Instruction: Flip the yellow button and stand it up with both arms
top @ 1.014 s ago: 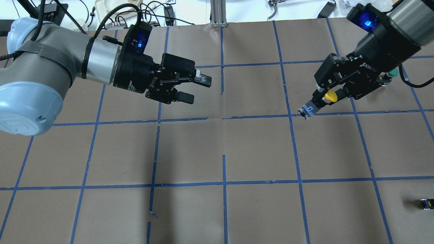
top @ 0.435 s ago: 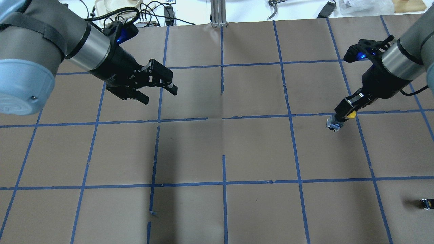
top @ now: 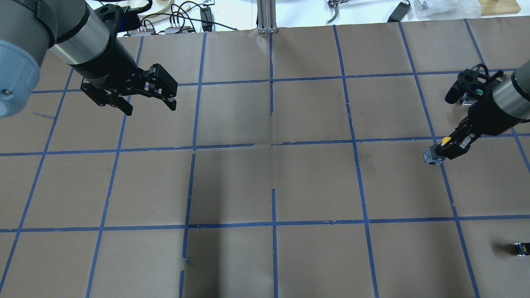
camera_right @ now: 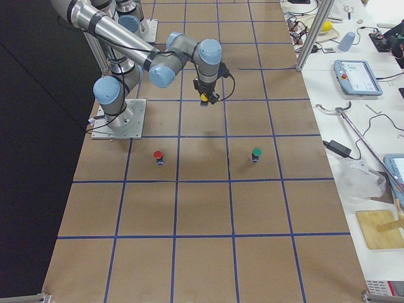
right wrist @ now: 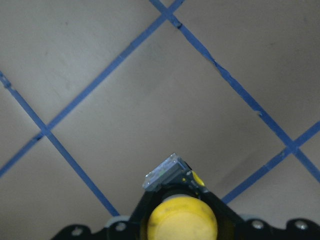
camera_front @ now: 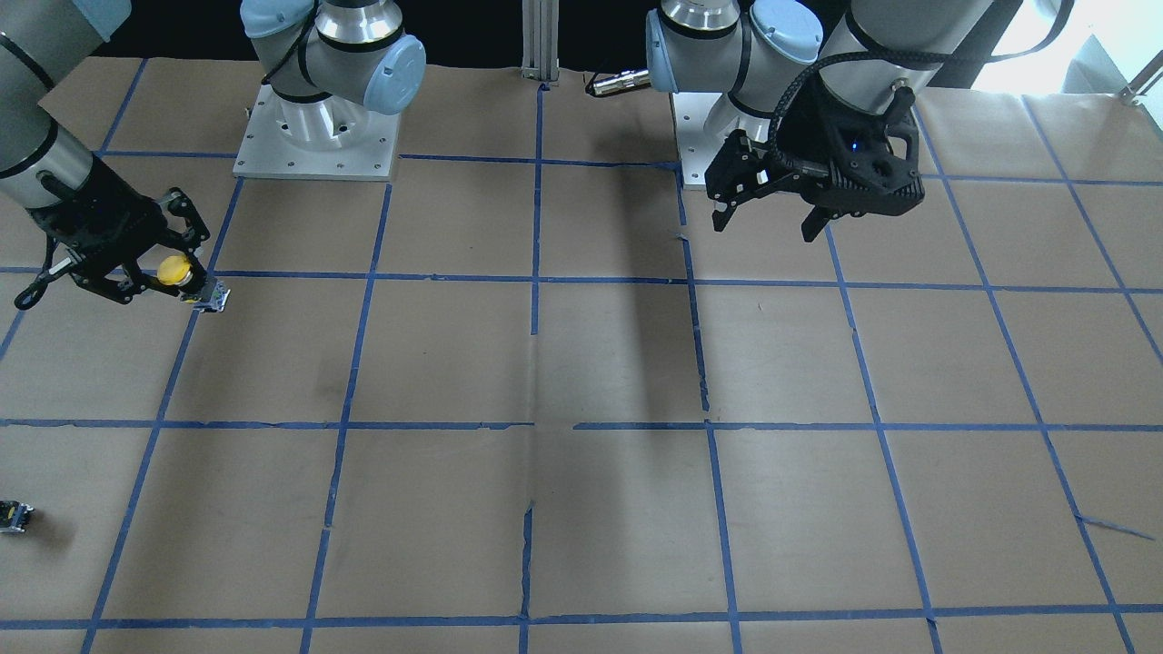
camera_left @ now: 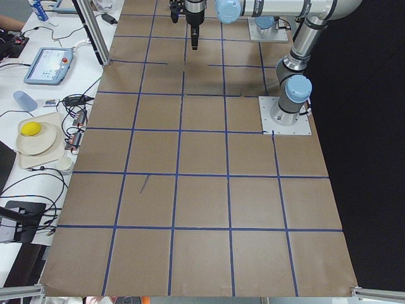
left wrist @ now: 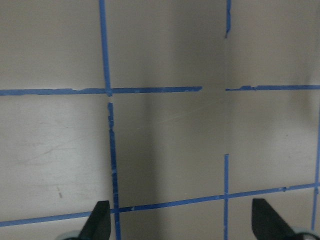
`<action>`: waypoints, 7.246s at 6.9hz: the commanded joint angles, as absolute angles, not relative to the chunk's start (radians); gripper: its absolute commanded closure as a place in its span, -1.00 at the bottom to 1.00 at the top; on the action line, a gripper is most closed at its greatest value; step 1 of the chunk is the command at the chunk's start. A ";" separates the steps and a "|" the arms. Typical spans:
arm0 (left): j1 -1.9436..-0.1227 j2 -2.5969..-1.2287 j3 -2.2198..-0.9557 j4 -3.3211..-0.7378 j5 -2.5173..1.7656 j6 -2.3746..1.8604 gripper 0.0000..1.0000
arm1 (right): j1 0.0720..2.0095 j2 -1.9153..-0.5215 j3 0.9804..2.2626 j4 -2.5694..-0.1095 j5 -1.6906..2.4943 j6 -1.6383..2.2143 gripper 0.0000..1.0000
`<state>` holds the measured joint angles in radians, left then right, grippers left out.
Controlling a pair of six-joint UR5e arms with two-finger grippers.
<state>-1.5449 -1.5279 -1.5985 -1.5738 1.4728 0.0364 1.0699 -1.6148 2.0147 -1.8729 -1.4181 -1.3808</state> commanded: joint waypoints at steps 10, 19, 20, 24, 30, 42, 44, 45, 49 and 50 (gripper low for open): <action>-1.548 -1.548 -1.514 -1.655 1.571 0.031 -1.00 | 0.767 -1.398 2.077 -2.232 -1.519 -3.158 0.85; -1.546 -1.551 -1.509 -1.681 1.542 -0.003 -1.00 | 0.762 -1.364 1.950 -2.179 -1.488 -2.937 -0.99; -1.546 -1.549 -1.509 -1.681 1.542 -0.002 -1.00 | 0.771 -1.368 1.898 -2.122 -1.474 -2.877 -0.99; -1.546 -1.551 -1.497 -1.681 1.542 -0.002 -1.00 | 1.004 -1.391 1.522 -1.553 -1.421 -2.337 -0.99; -1.546 -1.551 -1.499 -1.683 1.542 -0.002 -1.00 | 1.415 -1.410 1.390 -1.545 -1.425 -1.629 -0.99; -1.542 -1.551 -1.497 -1.683 1.542 -0.002 -1.00 | 1.617 -1.511 1.394 -1.428 -1.605 -0.064 -0.99; -1.543 -1.549 -1.497 -1.683 1.542 -0.002 -1.00 | 1.617 -1.517 1.402 -1.434 -1.594 -0.064 -0.99; -1.543 -1.549 -1.497 -1.683 1.540 -0.002 -1.00 | 1.617 -1.519 1.410 -1.436 -1.589 -0.064 -0.99; -1.542 -1.549 -1.497 -1.683 1.540 -0.002 -1.00 | 1.617 -1.529 1.425 -1.437 -1.586 -0.066 -0.99; -1.543 -1.549 -1.497 -1.683 1.540 -0.002 -1.00 | 1.617 -1.529 1.425 -1.439 -1.588 -0.067 -0.99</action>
